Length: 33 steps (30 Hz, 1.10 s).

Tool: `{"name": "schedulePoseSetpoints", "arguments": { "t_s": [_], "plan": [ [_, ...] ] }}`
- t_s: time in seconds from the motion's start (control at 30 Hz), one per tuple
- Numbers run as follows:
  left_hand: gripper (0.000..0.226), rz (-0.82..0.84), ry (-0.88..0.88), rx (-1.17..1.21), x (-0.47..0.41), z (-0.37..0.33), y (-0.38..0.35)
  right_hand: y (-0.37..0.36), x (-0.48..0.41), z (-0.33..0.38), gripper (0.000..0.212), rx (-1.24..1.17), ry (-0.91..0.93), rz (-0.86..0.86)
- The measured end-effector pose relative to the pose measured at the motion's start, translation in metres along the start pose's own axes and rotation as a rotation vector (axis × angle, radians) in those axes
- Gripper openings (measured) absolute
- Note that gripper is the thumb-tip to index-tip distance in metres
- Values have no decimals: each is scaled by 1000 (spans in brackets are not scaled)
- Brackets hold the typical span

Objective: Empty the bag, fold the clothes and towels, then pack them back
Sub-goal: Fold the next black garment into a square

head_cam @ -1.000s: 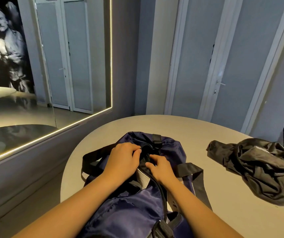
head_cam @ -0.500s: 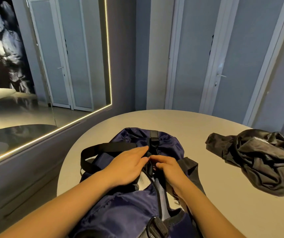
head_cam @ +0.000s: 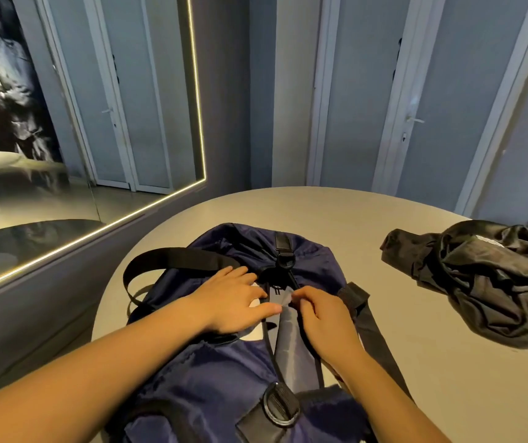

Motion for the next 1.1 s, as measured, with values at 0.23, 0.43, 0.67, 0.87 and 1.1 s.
{"name": "schedulePoseSetpoints", "arguments": {
  "t_s": [0.23,0.43,0.67,0.87,1.1],
  "plan": [
    [85,42,27,-47,3,29,2,-9,7,12,30,215,204,77],
    [60,61,114,-41,6,22,16,-5,10,14,36,198,172,77],
    [42,-206,243,-30,15,35,45,-5,11,12,36,197,184,89],
    [50,-90,200,227,26,35,18,-3,14,14,30,178,235,164],
    [47,52,72,141,30,16,0,-4,15,21,31,241,294,237]
  ]
}}
Point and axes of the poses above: each hand's wrist, its own x-axis away from the middle knuckle, its own y-axis out of the back of the hand, z = x × y, the point moved 3 cm from there along -x, towards the middle knuckle, and after that the axes turned 11 degrees about -z, right-handed, at the moved point
